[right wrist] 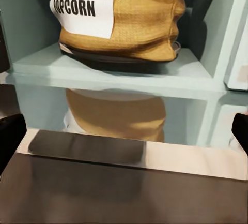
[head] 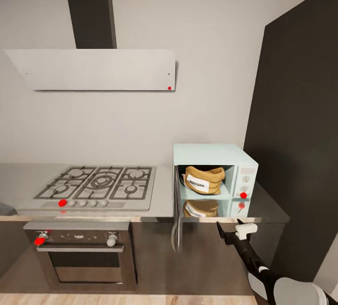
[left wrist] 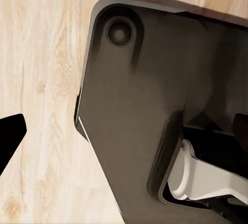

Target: In the kitchen, take the popcorn bag from the countertop, put it into the microwave, and heat it until the popcorn is cooked so the cooked popcorn ends up inside the bag.

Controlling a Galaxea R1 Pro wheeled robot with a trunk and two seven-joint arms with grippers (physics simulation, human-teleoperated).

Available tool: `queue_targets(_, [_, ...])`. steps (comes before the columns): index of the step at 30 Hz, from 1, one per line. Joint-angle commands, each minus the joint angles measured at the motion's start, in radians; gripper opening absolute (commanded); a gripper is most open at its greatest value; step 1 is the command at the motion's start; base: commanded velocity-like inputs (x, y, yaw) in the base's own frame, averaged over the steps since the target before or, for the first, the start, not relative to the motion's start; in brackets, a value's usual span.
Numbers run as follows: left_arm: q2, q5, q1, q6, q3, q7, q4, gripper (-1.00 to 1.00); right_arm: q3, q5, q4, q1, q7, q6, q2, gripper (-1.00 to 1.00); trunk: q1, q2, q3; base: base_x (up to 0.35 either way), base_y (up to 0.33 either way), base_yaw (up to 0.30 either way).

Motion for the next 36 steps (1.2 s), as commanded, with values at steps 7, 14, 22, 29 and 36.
queue_targets(7, [-0.002,0.0,0.0,0.006,0.006,0.0,-0.002,1.0,-0.008,-0.006,-0.012,0.0,0.01,-0.001,0.002,1.0,0.0,-0.001,0.0,0.173,0.0,0.0])
queue_targets(14, [-0.007,0.0,0.0,0.006,0.006,0.001,-0.002,1.0,-0.008,-0.006,-0.033,-0.008,0.009,0.004,0.023,1.0,0.0,-0.001,0.0,0.241,0.0,0.0])
queue_targets(22, [-0.007,0.0,0.0,0.006,0.006,0.001,-0.001,1.0,-0.008,-0.006,-0.035,-0.027,0.007,0.11,0.033,1.0,0.0,-0.001,0.0,0.092,0.0,0.0])
queue_targets(29, [-0.008,0.0,0.0,0.006,0.006,0.001,-0.001,1.0,-0.008,-0.006,-0.111,-0.048,0.007,0.195,0.051,1.0,0.0,-0.001,0.0,0.177,0.0,0.0])
queue_targets(36, [-0.007,0.0,0.0,0.006,0.006,0.001,-0.001,1.0,-0.008,-0.006,-0.171,-0.06,0.007,0.263,0.069,1.0,0.0,-0.001,0.0,0.19,0.0,0.0])
